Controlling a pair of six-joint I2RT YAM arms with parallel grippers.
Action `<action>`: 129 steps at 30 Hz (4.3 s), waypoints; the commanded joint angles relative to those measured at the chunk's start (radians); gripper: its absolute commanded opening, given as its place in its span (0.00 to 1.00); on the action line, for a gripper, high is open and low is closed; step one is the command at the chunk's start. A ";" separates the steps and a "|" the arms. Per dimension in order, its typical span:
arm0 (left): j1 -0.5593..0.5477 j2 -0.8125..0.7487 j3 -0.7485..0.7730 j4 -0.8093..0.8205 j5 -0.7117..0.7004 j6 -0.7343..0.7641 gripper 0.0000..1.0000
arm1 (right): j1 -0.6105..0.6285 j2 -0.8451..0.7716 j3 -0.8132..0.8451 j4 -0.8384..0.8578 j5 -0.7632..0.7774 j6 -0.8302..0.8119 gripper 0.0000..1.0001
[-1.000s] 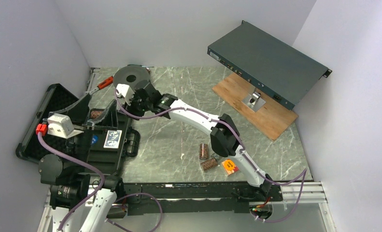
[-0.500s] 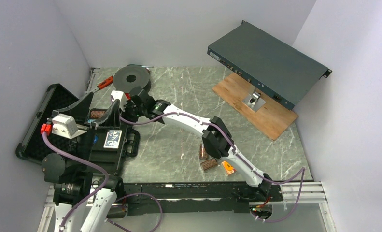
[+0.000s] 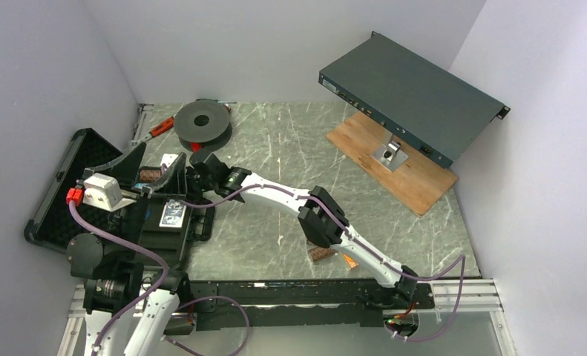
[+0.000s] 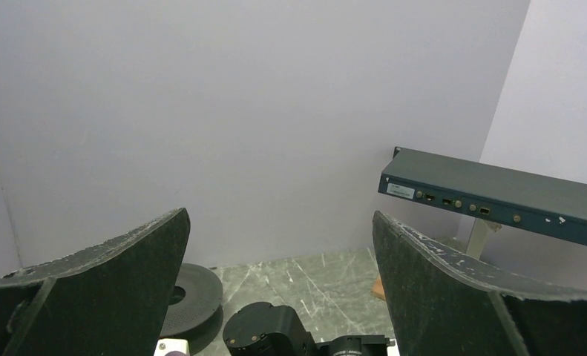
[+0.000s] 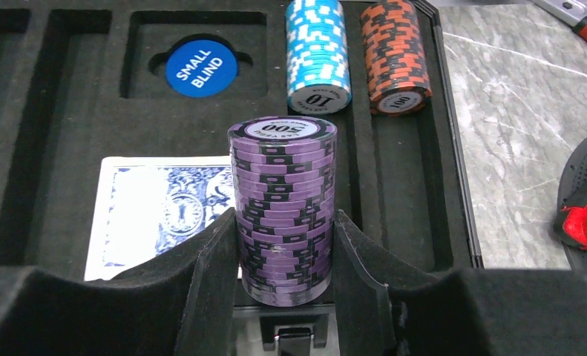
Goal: Pack up texas hold em set
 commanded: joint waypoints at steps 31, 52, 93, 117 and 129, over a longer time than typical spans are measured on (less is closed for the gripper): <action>0.010 0.028 -0.011 0.005 0.008 -0.003 1.00 | 0.002 -0.085 -0.175 0.248 0.120 -0.130 0.38; 0.018 0.029 -0.015 0.001 -0.005 -0.007 1.00 | 0.010 -0.159 -0.238 0.245 0.186 -0.146 0.72; 0.018 0.026 -0.017 -0.006 -0.004 -0.009 1.00 | 0.013 -0.073 -0.218 0.221 0.120 0.002 0.00; 0.025 0.047 -0.016 -0.010 -0.003 -0.009 1.00 | 0.027 0.065 -0.053 0.391 0.060 0.043 0.02; 0.048 0.046 -0.014 -0.035 -0.009 -0.004 1.00 | 0.026 -0.151 -0.300 0.446 0.136 0.020 0.25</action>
